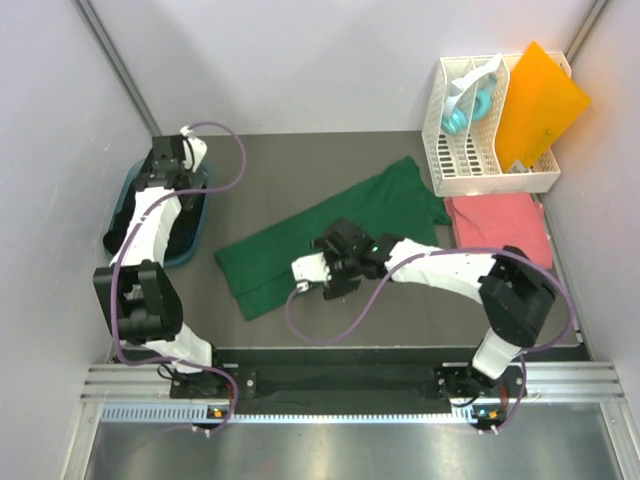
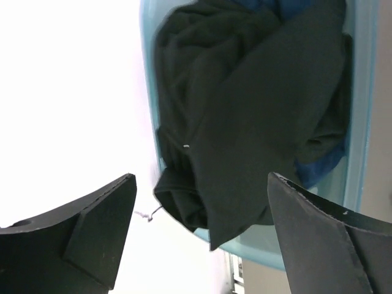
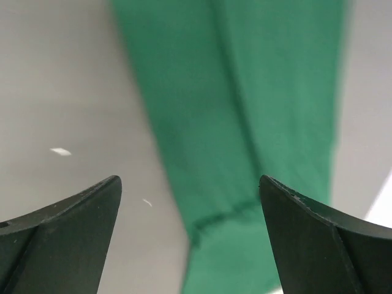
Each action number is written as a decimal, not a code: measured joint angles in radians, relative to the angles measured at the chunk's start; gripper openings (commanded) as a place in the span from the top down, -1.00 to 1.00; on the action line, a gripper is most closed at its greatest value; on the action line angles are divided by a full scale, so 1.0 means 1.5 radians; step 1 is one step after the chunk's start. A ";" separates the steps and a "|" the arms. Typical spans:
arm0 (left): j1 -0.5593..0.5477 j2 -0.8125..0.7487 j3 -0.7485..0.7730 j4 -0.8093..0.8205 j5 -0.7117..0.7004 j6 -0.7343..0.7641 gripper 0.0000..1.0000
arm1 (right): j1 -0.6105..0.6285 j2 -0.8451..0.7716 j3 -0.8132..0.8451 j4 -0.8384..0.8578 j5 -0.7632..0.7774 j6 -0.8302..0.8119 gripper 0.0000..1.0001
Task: Fold and stack the t-shirts
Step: Rotate the tshirt 90 degrees
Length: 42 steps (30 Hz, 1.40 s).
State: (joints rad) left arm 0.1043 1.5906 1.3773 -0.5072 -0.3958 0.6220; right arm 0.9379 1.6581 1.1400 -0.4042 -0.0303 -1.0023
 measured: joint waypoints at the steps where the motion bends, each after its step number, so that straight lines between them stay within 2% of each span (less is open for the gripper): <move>1: 0.005 0.000 0.019 -0.020 0.006 -0.014 -0.98 | 0.017 0.015 -0.005 0.006 0.001 -0.001 -0.84; 4: 0.024 -0.019 0.065 -0.067 0.021 -0.048 -0.98 | 0.052 0.061 -0.005 0.032 0.002 -0.001 -0.84; 15: 0.036 -0.129 0.085 -0.152 0.035 -0.067 -0.98 | 0.178 0.201 0.093 0.131 0.019 -0.001 -0.83; 17: 0.036 -0.139 0.084 -0.160 0.044 -0.067 -0.98 | 0.185 0.228 0.126 0.148 0.025 0.000 -0.63; 18: 0.036 -0.147 0.080 -0.161 0.047 -0.067 -0.98 | 0.187 0.247 0.145 0.156 0.028 0.000 -0.47; 23: 0.036 -0.184 0.056 -0.169 0.054 -0.064 -0.98 | 0.187 0.287 0.184 0.175 0.036 -0.009 -0.05; 26: 0.036 -0.190 0.056 -0.168 0.056 -0.060 -0.98 | 0.187 0.292 0.184 0.173 0.035 -0.018 0.48; 27: 0.036 -0.191 0.056 -0.167 0.056 -0.058 -0.98 | 0.187 0.293 0.183 0.168 0.032 -0.018 0.83; 28: 0.036 -0.191 0.056 -0.166 0.056 -0.056 -0.98 | 0.187 0.293 0.181 0.160 0.028 -0.018 0.95; 34: 0.036 -0.184 0.056 -0.166 0.069 -0.048 -0.98 | 0.187 0.258 0.134 0.131 0.005 -0.010 1.00; 42: 0.033 -0.155 0.056 -0.161 0.148 -0.022 -0.98 | 0.186 0.087 0.047 -0.108 -0.095 0.054 1.00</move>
State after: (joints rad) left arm 0.1539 1.3579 1.4620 -0.7483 -0.1745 0.5884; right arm 1.2167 1.7885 1.2106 -0.5659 -0.1726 -0.9218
